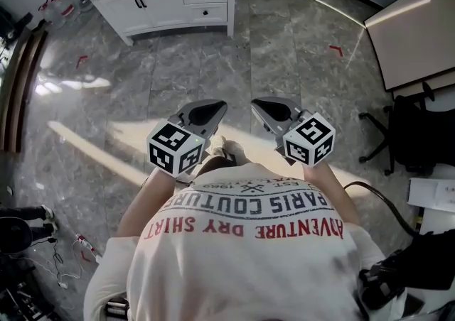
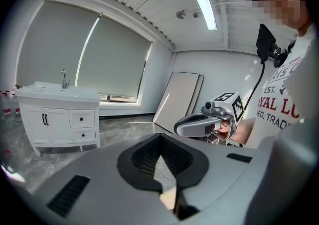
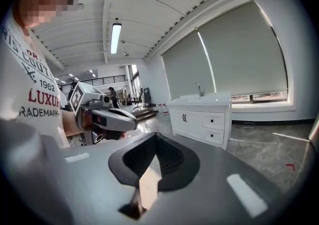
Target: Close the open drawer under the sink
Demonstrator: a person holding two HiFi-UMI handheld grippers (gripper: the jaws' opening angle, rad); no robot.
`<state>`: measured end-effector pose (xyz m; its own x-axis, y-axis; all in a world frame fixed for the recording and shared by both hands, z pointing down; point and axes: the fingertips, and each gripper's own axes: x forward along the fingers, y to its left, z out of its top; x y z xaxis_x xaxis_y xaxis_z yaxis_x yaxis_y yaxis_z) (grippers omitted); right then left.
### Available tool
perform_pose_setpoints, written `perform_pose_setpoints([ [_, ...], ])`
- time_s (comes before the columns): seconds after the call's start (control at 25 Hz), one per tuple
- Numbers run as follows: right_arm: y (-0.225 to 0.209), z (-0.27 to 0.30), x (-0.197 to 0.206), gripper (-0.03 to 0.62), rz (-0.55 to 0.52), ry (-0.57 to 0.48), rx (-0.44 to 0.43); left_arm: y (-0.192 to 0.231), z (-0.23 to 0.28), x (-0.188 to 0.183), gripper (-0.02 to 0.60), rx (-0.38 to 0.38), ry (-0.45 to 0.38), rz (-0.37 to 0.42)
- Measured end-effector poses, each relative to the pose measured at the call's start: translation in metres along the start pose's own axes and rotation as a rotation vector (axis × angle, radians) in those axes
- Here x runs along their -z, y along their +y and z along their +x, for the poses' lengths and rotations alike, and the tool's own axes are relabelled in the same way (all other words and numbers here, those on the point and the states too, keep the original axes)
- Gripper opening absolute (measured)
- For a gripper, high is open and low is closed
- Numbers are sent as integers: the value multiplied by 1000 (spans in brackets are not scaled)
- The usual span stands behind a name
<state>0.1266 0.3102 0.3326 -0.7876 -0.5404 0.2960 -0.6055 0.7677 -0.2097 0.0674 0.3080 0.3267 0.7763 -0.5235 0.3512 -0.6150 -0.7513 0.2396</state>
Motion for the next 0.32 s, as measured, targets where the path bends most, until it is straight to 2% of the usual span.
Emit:
perform_pose_setpoints([
  [0.32, -1, 7, 2, 0, 2, 11, -16, 5, 4, 2, 0, 1, 1, -12],
])
